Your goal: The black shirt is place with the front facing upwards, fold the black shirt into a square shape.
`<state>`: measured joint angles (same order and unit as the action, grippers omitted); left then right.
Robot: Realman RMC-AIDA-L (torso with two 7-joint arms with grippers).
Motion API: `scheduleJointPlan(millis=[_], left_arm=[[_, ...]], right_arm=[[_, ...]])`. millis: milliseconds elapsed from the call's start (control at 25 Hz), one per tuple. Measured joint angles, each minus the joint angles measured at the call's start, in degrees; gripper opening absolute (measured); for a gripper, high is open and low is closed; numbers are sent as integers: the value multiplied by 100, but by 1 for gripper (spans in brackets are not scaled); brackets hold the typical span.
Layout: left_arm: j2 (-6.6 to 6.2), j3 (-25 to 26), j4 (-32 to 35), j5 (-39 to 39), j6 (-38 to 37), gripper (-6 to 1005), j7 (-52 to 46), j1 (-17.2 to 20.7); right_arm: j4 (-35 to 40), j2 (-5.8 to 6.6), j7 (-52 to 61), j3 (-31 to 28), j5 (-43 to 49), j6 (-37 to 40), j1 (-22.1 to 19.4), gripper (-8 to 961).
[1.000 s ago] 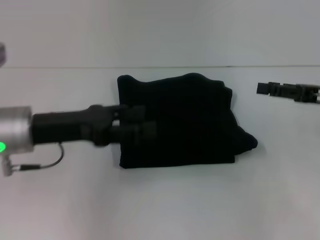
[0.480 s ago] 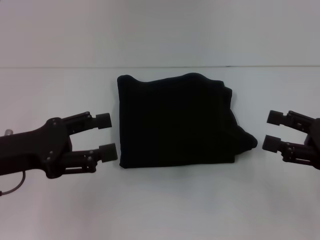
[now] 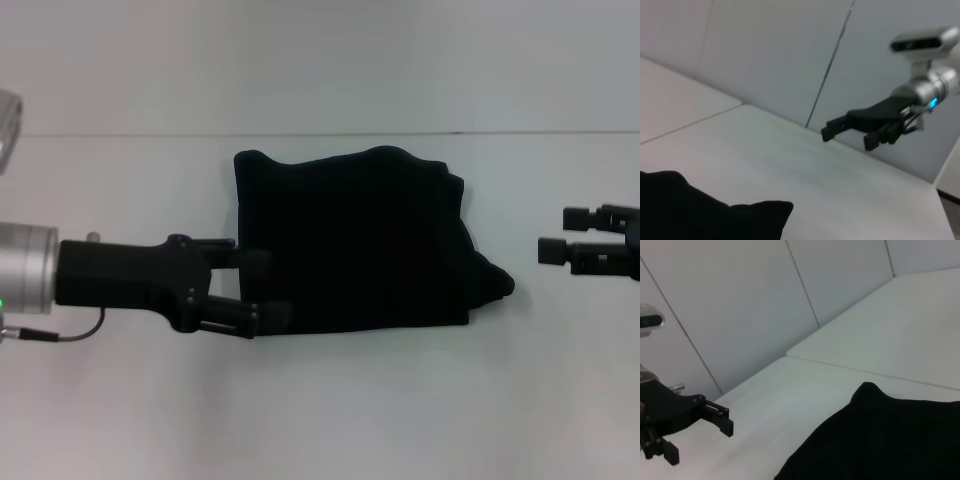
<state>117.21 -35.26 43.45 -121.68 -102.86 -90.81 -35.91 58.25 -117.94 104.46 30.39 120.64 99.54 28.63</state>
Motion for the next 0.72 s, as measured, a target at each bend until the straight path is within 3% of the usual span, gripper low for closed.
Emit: scheduleJointPlan(millis=[720], left_arm=[[81,-235,-47,-98,341,891,-37,-113]], right_arm=[[133,-48,433,291,562,-527,167,930]])
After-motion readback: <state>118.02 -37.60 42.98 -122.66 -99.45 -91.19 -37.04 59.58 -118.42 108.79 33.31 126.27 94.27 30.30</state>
